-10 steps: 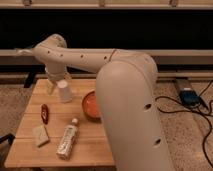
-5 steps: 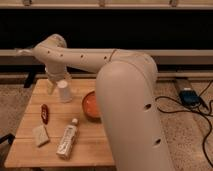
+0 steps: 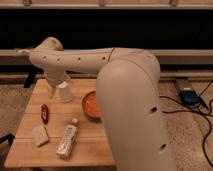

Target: Stand the bottle upright

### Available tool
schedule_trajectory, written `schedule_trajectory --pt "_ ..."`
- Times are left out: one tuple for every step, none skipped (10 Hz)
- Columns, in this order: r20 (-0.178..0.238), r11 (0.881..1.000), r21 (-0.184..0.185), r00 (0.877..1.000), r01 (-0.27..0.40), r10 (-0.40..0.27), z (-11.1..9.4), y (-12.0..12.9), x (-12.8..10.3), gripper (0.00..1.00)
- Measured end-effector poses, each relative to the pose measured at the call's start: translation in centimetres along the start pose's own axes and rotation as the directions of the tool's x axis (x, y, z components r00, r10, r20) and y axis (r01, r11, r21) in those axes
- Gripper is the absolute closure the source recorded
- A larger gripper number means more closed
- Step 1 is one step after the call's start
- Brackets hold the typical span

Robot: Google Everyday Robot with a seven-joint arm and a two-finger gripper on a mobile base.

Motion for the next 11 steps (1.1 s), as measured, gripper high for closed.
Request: schedule_trajectory --pt "-0.005 1.0 0.005 1.0 -0.015 0.015 0.0 2.2 1.7 0.2" --pt "-0.011 0.999 0.01 0.999 -0.038 0.038 0.0 3.1 3.6 0.2" --pt "-0.018 0.998 0.012 0.998 -0.066 0.067 0.2 3.6 5.9 0.2" --pt "-0.025 0.997 0.009 0.996 -0.083 0.083 0.5 4.5 7.6 0.2" --pt "-0.045 0.994 0.003 0.993 -0.105 0.105 1.4 5.7 9.9 0.2" --pt "-0.065 0.993 0.004 0.991 -0.116 0.116 2.4 6.3 11.5 0.2" --pt "-0.087 0.992 0.001 0.988 -0.126 0.126 3.5 6.9 12.8 0.2" --pt "-0.105 0.991 -0.005 0.985 -0.135 0.134 4.5 7.4 13.9 0.2" --pt "-0.122 0.989 -0.013 0.982 -0.145 0.142 5.6 7.9 15.1 0.2" --pt "-0.129 0.989 -0.022 0.982 -0.146 0.142 6.1 8.5 15.7 0.2" --pt "-0.132 0.989 -0.031 0.981 -0.147 0.142 6.6 9.3 15.8 0.2"
